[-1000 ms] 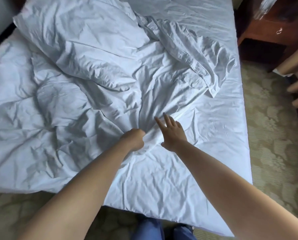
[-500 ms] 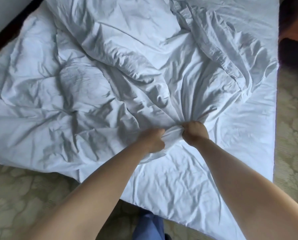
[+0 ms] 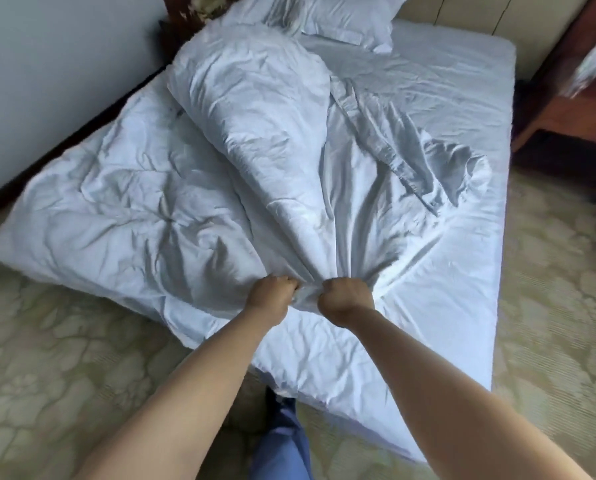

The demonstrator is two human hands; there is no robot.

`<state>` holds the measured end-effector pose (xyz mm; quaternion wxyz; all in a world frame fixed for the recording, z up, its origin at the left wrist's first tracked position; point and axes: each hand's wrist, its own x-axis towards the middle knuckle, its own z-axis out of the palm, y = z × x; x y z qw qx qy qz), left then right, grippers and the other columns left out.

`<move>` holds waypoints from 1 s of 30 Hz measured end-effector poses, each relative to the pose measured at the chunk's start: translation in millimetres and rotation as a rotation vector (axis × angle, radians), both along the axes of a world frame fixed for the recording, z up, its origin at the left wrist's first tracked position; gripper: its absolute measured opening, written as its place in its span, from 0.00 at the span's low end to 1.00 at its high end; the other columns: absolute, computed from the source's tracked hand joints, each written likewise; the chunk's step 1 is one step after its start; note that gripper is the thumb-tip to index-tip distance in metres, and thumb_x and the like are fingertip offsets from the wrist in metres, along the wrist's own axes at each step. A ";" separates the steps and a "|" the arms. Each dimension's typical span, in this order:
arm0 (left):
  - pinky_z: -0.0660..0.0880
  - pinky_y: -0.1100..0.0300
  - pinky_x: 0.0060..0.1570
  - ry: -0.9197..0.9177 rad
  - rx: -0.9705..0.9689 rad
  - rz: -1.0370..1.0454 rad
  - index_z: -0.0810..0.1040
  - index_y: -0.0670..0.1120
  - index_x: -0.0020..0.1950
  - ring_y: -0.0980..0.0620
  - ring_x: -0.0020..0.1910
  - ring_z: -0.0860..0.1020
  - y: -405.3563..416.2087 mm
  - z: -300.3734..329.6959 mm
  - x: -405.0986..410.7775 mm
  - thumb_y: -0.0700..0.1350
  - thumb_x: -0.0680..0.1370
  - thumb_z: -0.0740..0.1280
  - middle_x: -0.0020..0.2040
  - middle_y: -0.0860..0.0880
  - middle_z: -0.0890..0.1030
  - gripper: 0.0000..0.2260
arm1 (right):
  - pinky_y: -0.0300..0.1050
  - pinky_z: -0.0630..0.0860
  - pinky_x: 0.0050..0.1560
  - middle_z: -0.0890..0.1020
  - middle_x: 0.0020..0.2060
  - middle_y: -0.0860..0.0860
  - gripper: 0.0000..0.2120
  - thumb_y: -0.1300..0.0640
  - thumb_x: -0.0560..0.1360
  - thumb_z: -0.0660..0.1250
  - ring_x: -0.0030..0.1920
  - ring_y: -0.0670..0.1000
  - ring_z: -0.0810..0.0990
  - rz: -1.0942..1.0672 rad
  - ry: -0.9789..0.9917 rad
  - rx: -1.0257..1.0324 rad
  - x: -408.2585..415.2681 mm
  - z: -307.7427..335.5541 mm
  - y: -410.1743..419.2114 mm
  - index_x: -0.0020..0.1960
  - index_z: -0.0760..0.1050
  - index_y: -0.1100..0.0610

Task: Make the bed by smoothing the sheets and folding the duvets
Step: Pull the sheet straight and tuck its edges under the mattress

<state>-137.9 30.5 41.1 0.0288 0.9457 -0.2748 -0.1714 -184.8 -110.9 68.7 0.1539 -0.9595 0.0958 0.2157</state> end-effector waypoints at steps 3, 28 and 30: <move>0.71 0.54 0.51 -0.055 0.021 0.035 0.77 0.42 0.52 0.42 0.57 0.75 18.3 19.2 -45.3 0.33 0.74 0.59 0.53 0.43 0.80 0.12 | 0.46 0.70 0.56 0.77 0.61 0.56 0.16 0.57 0.77 0.55 0.61 0.59 0.75 0.027 -0.021 0.052 -44.0 18.8 13.3 0.60 0.75 0.56; 0.63 0.53 0.70 0.382 0.023 0.009 0.58 0.51 0.77 0.49 0.76 0.56 -49.9 -72.5 18.0 0.38 0.76 0.62 0.77 0.48 0.55 0.31 | 0.51 0.55 0.73 0.48 0.78 0.52 0.38 0.57 0.76 0.64 0.76 0.55 0.50 0.194 0.185 -0.209 9.0 -113.8 -76.4 0.78 0.46 0.48; 0.64 0.53 0.69 0.423 0.015 -0.003 0.59 0.51 0.76 0.49 0.75 0.57 -61.7 -84.2 33.3 0.37 0.75 0.62 0.77 0.48 0.55 0.31 | 0.52 0.50 0.75 0.42 0.78 0.52 0.41 0.59 0.75 0.65 0.77 0.55 0.45 0.249 0.256 -0.277 17.3 -128.7 -87.9 0.78 0.42 0.47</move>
